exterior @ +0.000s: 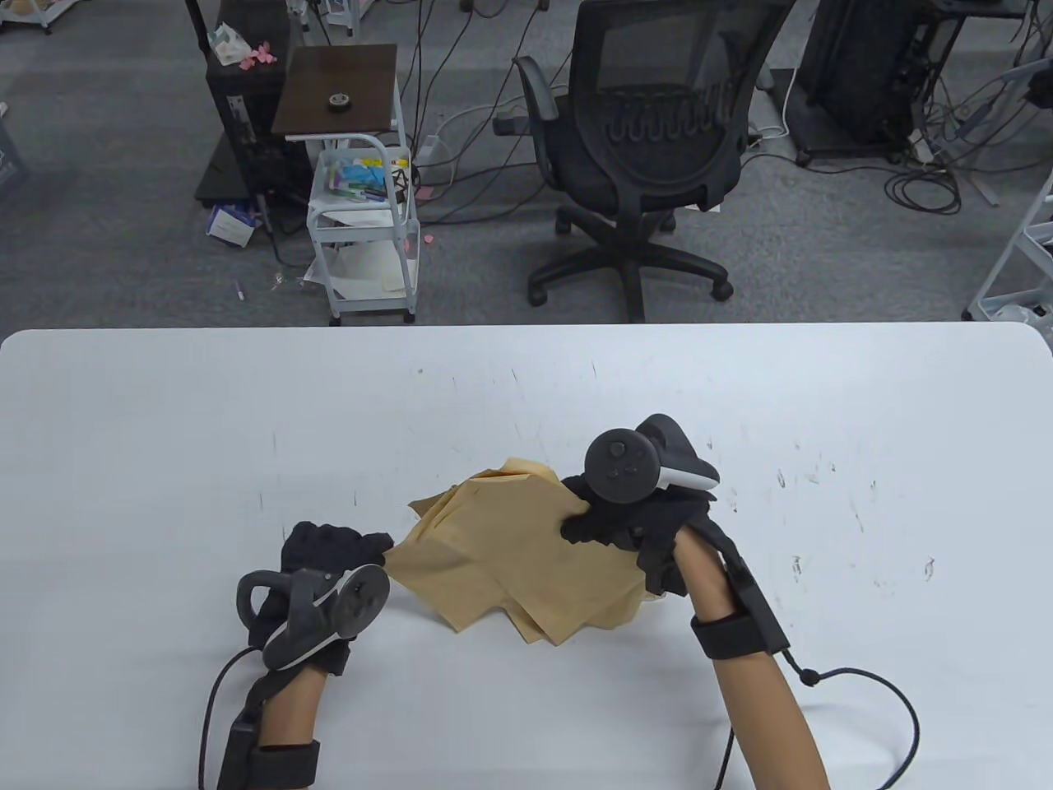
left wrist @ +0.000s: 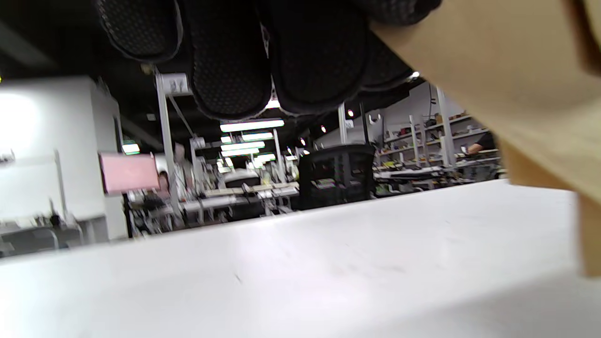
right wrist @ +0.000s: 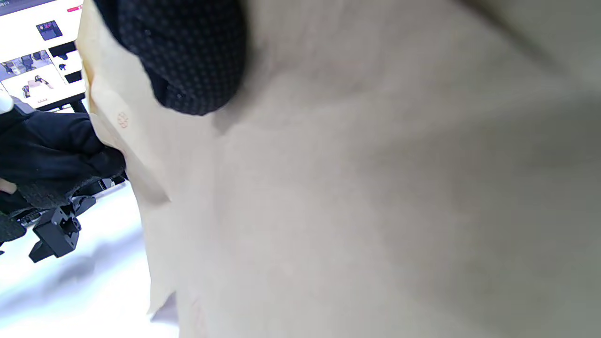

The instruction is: Push scattered envelopes inward from both sides into a neat stack

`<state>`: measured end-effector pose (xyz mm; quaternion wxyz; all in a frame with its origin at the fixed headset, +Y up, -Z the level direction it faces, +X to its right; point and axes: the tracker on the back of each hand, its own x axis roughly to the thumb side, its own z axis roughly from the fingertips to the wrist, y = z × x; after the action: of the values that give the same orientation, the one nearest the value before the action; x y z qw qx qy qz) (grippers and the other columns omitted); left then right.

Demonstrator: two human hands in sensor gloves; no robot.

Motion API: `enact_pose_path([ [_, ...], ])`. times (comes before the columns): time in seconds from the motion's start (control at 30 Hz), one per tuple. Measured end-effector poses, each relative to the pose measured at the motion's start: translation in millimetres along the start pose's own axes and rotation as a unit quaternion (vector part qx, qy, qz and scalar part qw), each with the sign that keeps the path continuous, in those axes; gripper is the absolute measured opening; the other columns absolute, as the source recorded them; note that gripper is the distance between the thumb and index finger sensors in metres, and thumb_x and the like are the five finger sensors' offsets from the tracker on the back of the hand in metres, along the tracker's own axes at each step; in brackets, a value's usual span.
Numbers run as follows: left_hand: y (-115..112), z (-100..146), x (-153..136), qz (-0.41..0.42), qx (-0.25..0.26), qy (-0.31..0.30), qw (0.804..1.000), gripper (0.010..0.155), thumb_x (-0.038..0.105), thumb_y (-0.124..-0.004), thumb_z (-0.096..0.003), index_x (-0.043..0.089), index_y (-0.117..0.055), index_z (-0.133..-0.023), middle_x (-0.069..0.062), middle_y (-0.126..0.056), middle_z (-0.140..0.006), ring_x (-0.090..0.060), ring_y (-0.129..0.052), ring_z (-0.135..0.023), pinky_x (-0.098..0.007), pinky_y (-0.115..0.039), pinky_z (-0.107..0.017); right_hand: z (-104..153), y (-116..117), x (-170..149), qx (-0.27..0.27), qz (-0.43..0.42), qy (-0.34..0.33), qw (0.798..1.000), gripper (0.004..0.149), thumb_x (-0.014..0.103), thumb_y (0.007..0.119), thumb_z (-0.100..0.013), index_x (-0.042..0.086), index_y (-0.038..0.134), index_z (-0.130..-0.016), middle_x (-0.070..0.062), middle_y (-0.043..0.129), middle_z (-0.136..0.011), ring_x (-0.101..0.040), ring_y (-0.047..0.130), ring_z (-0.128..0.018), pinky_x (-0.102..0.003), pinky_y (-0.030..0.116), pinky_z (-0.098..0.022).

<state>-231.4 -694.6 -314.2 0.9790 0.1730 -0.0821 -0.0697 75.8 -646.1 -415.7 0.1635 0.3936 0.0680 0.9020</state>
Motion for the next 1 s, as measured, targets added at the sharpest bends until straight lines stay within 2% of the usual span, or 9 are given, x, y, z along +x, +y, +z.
enact_pose_path([
  [0.07,12.8,2.2,-0.6,-0.041,0.040,0.008,0.998,0.042,0.035,-0.065,-0.0374,0.045,-0.081,-0.074,0.009,-0.093,-0.066,-0.023,-0.090,-0.081,-0.054,-0.068,-0.071,0.9,-1.5,0.0,-0.010,0.005,-0.002,1.000,0.047,0.027,0.087,-0.041,0.014,0.078,-0.085,-0.004,0.101,-0.069,-0.026,0.102,-0.057,-0.061,0.071,-0.062],
  [0.23,25.5,7.0,-11.2,-0.063,0.068,0.028,0.995,0.042,0.035,-0.064,-0.0362,0.047,-0.082,-0.072,0.011,-0.093,-0.067,-0.024,-0.088,-0.084,-0.055,-0.066,-0.073,4.8,-8.3,3.5,-0.022,0.013,-0.011,1.000,0.047,0.026,0.088,-0.040,0.015,0.078,-0.085,-0.003,0.100,-0.071,-0.026,0.101,-0.059,-0.062,0.070,-0.062],
  [0.4,26.1,8.9,-10.8,-0.046,0.048,-0.007,0.998,0.041,0.034,-0.065,-0.0355,0.047,-0.084,-0.070,0.010,-0.090,-0.072,-0.026,-0.083,-0.090,-0.057,-0.063,-0.074,10.8,-19.0,19.1,-0.038,0.049,-0.015,0.998,0.048,0.028,0.088,-0.041,0.015,0.078,-0.086,-0.003,0.100,-0.071,-0.027,0.101,-0.059,-0.062,0.069,-0.062],
  [0.47,28.3,8.9,1.1,-0.079,0.049,-0.021,0.995,0.041,0.034,-0.065,-0.0354,0.047,-0.084,-0.070,0.010,-0.089,-0.074,-0.027,-0.082,-0.091,-0.057,-0.062,-0.075,9.9,-19.3,26.4,-0.021,0.038,-0.031,0.999,0.057,0.035,0.087,-0.040,0.012,0.074,-0.090,-0.005,0.099,-0.074,-0.028,0.100,-0.061,-0.063,0.069,-0.063],
  [0.57,28.3,8.3,15.8,-0.108,0.047,-0.041,0.992,0.041,0.035,-0.064,-0.0365,0.047,-0.082,-0.072,0.010,-0.088,-0.077,-0.027,-0.082,-0.092,-0.057,-0.063,-0.075,4.2,-10.1,34.4,0.011,0.020,-0.039,0.999,0.051,0.030,0.087,-0.041,0.012,0.076,-0.088,-0.006,0.099,-0.073,-0.029,0.100,-0.060,-0.063,0.069,-0.062],
  [0.7,22.9,6.3,18.7,-0.042,0.021,-0.041,0.998,0.042,0.036,-0.066,-0.0400,0.044,-0.080,-0.079,0.007,-0.086,-0.084,-0.028,-0.080,-0.093,-0.057,-0.062,-0.075,-4.1,-1.0,39.7,0.019,0.102,-0.026,0.994,0.045,0.027,0.087,-0.040,0.016,0.080,-0.083,-0.002,0.101,-0.068,-0.025,0.103,-0.056,-0.060,0.071,-0.062],
  [0.77,24.5,6.5,8.6,-0.015,0.008,-0.022,1.000,0.042,0.035,-0.065,-0.0382,0.045,-0.081,-0.075,0.008,-0.087,-0.081,-0.029,-0.081,-0.093,-0.058,-0.061,-0.075,-0.7,-7.9,39.2,0.000,0.094,-0.031,0.995,0.045,0.028,0.087,-0.040,0.017,0.080,-0.083,-0.001,0.102,-0.067,-0.024,0.103,-0.056,-0.060,0.072,-0.062],
  [0.9,38.2,11.5,3.0,-0.096,0.053,-0.007,0.994,0.041,0.034,-0.063,-0.0356,0.048,-0.083,-0.069,0.011,-0.088,-0.077,-0.027,-0.082,-0.092,-0.057,-0.062,-0.075,6.4,-16.6,41.8,0.009,0.056,-0.033,0.998,0.049,0.029,0.087,-0.041,0.014,0.077,-0.087,-0.004,0.100,-0.072,-0.027,0.101,-0.060,-0.062,0.069,-0.062],
  [1.0,40.2,11.9,11.8,-0.120,0.057,-0.012,0.991,0.041,0.034,-0.063,-0.0354,0.048,-0.083,-0.068,0.010,-0.088,-0.078,-0.028,-0.081,-0.093,-0.058,-0.061,-0.076,-2.2,-0.5,43.7,0.051,0.080,-0.023,0.995,0.055,0.032,0.086,-0.042,0.011,0.074,-0.091,-0.007,0.098,-0.076,-0.030,0.099,-0.063,-0.063,0.068,-0.063],
])
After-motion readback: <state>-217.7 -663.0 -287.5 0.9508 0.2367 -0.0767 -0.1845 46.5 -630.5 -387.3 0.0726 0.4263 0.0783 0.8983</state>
